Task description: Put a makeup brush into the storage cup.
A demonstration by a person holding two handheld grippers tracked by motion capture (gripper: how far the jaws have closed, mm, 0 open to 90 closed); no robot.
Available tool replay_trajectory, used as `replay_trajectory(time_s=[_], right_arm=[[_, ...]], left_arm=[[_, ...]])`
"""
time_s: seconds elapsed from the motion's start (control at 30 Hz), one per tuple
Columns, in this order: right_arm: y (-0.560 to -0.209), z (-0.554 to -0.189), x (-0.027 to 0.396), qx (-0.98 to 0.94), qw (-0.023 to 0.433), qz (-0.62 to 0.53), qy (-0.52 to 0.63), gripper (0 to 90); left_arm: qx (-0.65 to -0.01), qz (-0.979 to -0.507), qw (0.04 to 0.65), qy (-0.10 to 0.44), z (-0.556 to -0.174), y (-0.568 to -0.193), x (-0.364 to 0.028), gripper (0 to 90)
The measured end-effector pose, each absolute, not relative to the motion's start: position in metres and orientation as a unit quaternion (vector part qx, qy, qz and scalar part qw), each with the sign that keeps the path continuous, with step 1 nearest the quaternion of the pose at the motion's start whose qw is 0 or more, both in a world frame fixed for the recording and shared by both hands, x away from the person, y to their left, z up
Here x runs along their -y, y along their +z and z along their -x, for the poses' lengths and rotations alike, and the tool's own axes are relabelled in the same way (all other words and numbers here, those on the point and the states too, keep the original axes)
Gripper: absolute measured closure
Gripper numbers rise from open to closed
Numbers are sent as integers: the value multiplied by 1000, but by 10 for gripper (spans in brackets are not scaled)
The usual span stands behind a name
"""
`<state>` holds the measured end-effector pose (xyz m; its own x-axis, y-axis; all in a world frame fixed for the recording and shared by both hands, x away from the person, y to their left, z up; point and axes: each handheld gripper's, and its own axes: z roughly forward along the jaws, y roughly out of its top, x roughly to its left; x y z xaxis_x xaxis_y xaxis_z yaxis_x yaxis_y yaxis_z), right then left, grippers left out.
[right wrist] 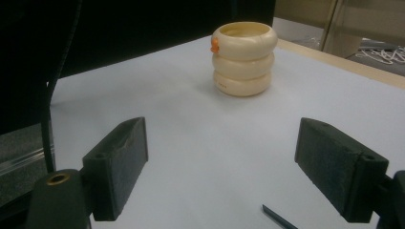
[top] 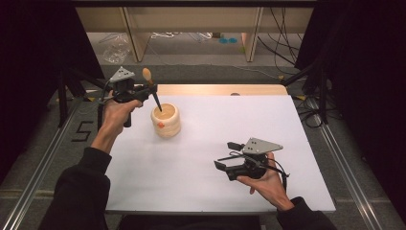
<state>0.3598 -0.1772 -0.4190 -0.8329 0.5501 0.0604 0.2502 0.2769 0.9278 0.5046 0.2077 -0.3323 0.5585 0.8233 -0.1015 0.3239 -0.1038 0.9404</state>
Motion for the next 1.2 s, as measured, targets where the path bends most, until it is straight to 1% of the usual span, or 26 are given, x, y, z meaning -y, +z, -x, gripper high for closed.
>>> replay_trajectory(time_s=[0.23,0.63,1.2], right_arm=[[-419,-360,177,-787,136,-253,546,196],[-420,-360,176,-786,137,-252,548,197],[-420,-361,176,-785,136,-251,549,197]], left_arm=[[-416,-702,528,234,-512,-344,-208,779],[-418,-708,520,230,-513,-358,-204,779],[-417,-727,498,221,-514,-375,-199,775]])
